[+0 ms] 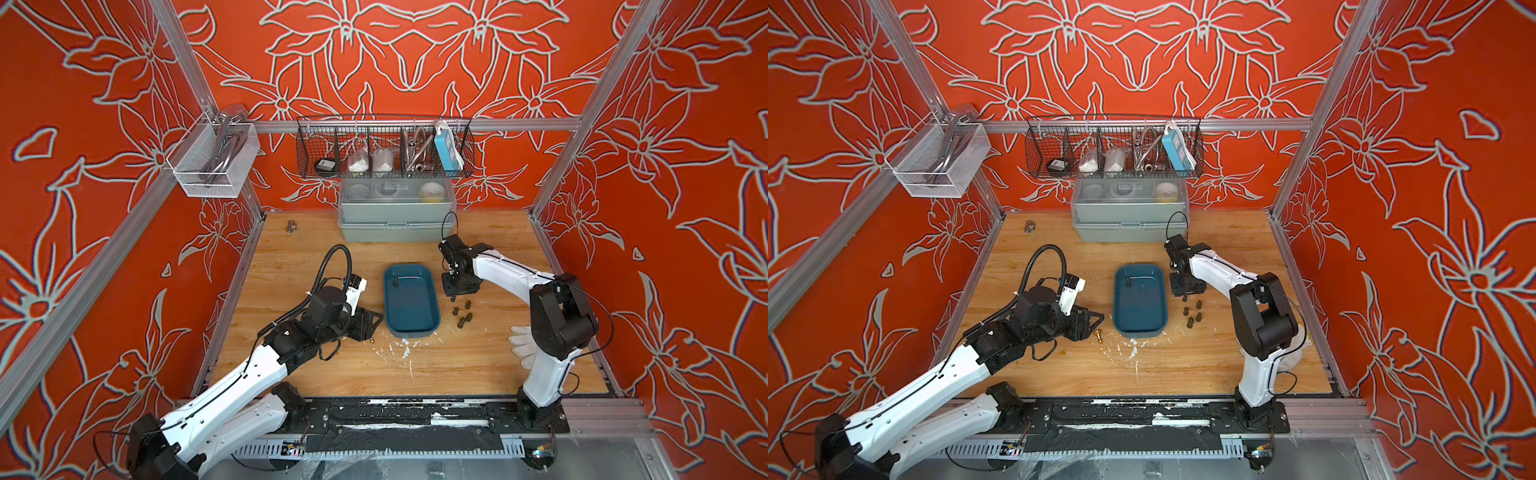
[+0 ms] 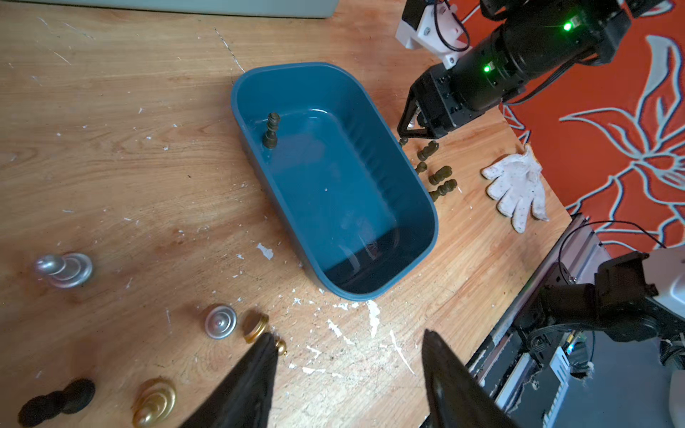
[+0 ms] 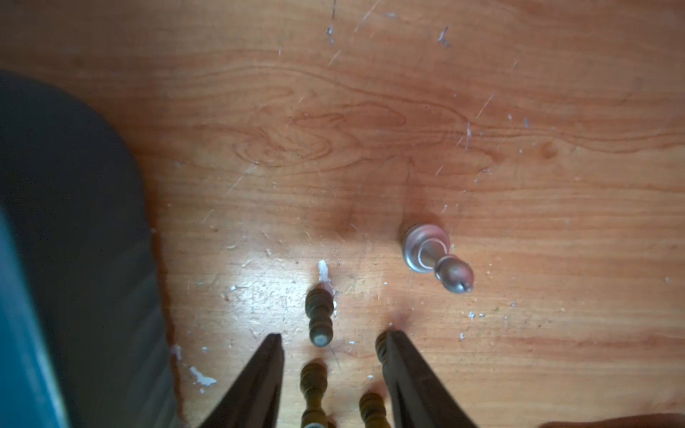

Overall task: Put the chess pieces into the storage box
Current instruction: Pick up the chess piece at the center of the board.

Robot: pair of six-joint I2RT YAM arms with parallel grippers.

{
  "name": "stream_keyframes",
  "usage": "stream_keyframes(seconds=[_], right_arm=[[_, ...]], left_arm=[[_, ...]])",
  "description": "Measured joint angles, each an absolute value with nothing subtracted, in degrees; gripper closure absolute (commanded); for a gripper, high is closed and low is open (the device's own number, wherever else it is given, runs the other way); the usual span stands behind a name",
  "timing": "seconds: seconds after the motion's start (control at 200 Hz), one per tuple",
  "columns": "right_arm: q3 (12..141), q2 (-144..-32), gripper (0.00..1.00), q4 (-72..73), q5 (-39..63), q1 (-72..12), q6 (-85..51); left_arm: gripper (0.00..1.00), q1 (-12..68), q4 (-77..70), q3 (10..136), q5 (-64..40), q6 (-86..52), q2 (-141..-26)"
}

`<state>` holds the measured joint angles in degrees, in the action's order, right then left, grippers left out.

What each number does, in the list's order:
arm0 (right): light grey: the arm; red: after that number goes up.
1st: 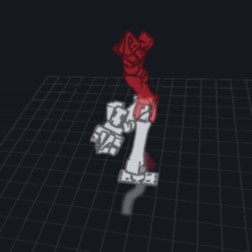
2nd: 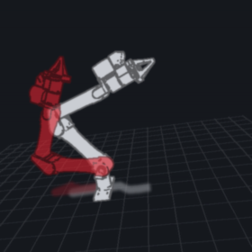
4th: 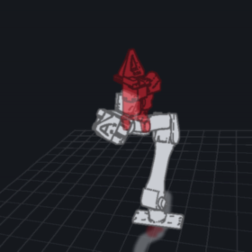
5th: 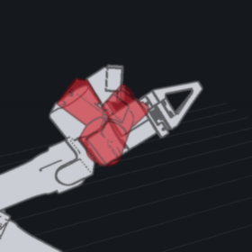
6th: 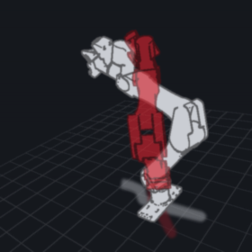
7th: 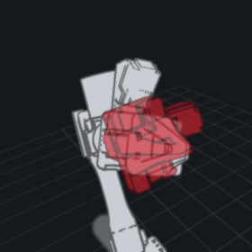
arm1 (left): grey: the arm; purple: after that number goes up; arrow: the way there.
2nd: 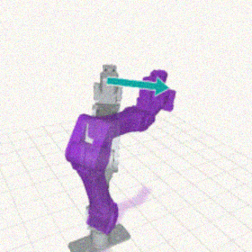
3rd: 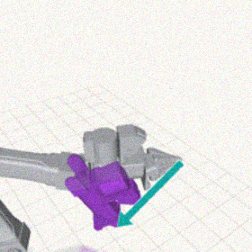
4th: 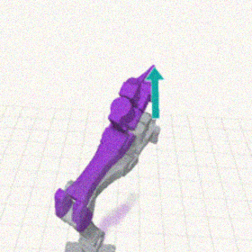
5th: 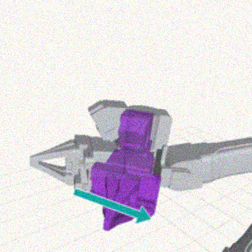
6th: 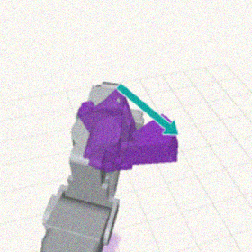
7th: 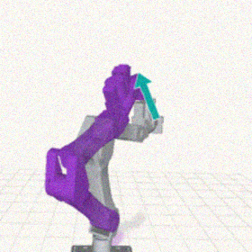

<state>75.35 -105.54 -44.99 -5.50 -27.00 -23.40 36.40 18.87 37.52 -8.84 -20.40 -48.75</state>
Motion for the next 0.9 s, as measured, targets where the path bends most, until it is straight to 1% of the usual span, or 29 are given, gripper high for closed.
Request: stream_keyframes(seconds=[0.27,0.36,0.485,0.901], right_arm=[[75.4,-107.72,0.65,-44.36,-4.78,-26.87,-23.22],[75.4,-107.77,0.69,-44.12,-4.4,-26.65,-23.18],[75.4,-107.77,0.72,-43.48,-3.99,-26.61,-23.14],[75.4,-109.14,0.72,-42.98,-3.75,-26.55,-23.14]], left_arm=[[0.38,36.4,17.34,37.5,-9.13,-20.4,-50.33],[0.38,36.4,17.23,37.5,-9.19,-20.4,-50.63],[0.38,36.4,17.1,37.5,-9.17,-20.45,-50.7],[0.38,36.4,16.99,37.5,-9.15,-20.62,-51.13]])
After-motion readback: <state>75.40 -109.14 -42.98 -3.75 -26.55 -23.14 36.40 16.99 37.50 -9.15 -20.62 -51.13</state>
